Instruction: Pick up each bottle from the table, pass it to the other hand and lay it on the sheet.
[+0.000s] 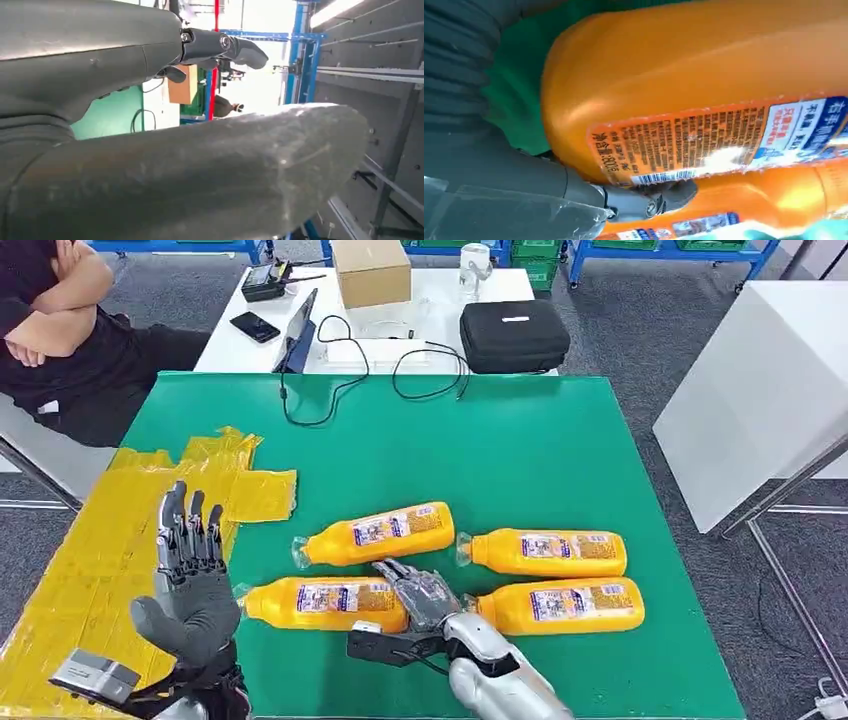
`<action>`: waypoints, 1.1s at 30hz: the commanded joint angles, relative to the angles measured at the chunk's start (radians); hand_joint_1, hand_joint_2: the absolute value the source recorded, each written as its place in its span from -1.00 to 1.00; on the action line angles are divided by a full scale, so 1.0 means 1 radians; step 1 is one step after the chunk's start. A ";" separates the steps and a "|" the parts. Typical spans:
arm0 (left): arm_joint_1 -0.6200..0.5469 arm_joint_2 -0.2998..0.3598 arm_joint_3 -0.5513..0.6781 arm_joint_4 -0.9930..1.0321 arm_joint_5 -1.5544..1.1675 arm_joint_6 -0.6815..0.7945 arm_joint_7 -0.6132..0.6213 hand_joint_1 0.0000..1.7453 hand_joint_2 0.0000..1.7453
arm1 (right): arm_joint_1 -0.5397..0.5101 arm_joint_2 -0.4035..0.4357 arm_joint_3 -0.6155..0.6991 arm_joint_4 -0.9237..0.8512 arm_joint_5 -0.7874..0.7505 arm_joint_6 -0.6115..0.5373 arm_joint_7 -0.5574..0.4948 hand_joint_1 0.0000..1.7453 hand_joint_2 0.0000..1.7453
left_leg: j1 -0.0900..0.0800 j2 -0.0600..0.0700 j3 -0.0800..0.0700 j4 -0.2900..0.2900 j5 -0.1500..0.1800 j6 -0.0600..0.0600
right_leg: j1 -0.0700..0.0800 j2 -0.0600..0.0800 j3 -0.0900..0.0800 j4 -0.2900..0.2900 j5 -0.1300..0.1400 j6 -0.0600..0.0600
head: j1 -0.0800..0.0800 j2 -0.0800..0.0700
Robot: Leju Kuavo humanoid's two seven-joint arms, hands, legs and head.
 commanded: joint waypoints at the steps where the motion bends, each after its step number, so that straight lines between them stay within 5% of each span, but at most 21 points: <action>1: 0.040 0.007 0.023 -0.027 -0.010 0.025 -0.008 -1.00 -1.00 | 0.249 -0.068 -0.046 -0.541 -0.025 -0.075 -0.042 -1.00 -1.00 | 0.001 -0.002 -0.004 0.001 -0.001 -0.002 | 0.001 -0.003 0.000 0.000 -0.002 0.000 | 0.000 0.000; 26: 0.049 -0.001 0.034 -0.035 -0.021 0.029 -0.016 -1.00 -1.00 | 0.302 -0.077 -0.037 -0.655 -0.026 -0.107 -0.108 -1.00 -1.00 | 0.000 -0.002 -0.013 0.001 0.001 0.001 | 0.000 -0.002 -0.001 0.000 -0.001 0.000 | 0.000 0.000; 27: 0.049 -0.001 0.035 -0.035 -0.022 0.030 -0.017 -1.00 -1.00 | 0.303 -0.079 -0.029 -0.667 -0.038 -0.102 -0.120 -1.00 1.00 | 0.000 -0.002 -0.013 0.000 0.001 0.001 | 0.000 -0.002 -0.002 0.000 0.000 0.000 | 0.000 0.000; 33: 0.015 0.005 0.026 -0.004 -0.021 0.020 -0.012 -1.00 -1.00 | 0.158 -0.002 0.004 -0.409 -0.015 -0.038 -0.050 -1.00 1.00 | 0.000 0.001 -0.012 0.000 0.001 0.000 | 0.000 0.000 -0.001 -0.001 0.001 0.000 | 0.000 0.000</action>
